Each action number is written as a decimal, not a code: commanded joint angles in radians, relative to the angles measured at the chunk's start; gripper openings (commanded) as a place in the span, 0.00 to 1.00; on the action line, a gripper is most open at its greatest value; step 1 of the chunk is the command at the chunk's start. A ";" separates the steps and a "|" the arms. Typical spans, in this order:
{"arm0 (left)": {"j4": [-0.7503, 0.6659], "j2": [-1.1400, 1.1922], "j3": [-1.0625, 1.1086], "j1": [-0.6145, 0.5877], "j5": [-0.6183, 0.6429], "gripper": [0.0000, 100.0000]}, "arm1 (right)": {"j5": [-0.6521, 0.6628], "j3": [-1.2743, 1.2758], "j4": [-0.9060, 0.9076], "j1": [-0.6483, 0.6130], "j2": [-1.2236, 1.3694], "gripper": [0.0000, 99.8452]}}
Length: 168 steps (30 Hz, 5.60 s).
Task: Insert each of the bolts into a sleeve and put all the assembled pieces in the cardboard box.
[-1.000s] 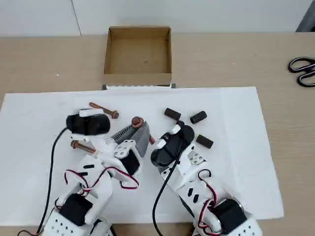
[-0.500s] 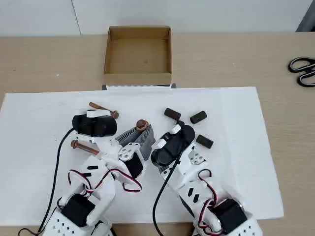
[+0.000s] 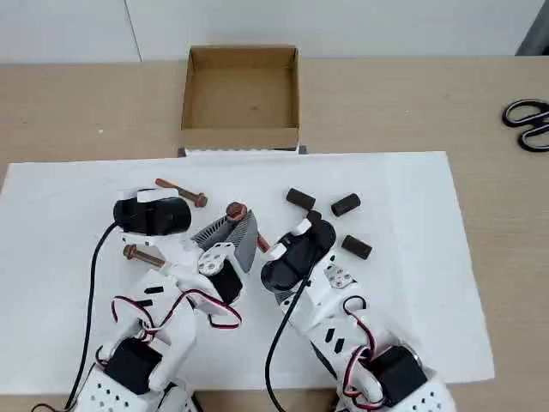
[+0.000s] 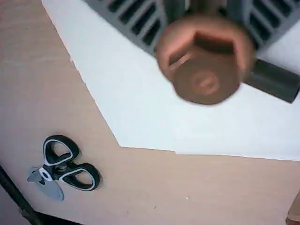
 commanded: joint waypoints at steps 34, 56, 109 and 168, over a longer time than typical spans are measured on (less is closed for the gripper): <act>-0.028 -0.003 0.030 0.118 0.002 0.01 | 0.081 -0.023 -0.179 0.005 -0.012 0.00; -0.031 -0.009 0.191 0.123 -0.003 0.14 | 0.222 -0.025 -0.280 0.005 -0.012 0.00; 0.009 -0.009 0.193 -0.376 -0.376 0.01 | -0.080 0.074 -0.381 0.245 0.058 0.00; 0.009 -0.009 0.292 -0.411 -0.436 0.01 | 0.109 -2.834 0.111 0.309 2.666 0.24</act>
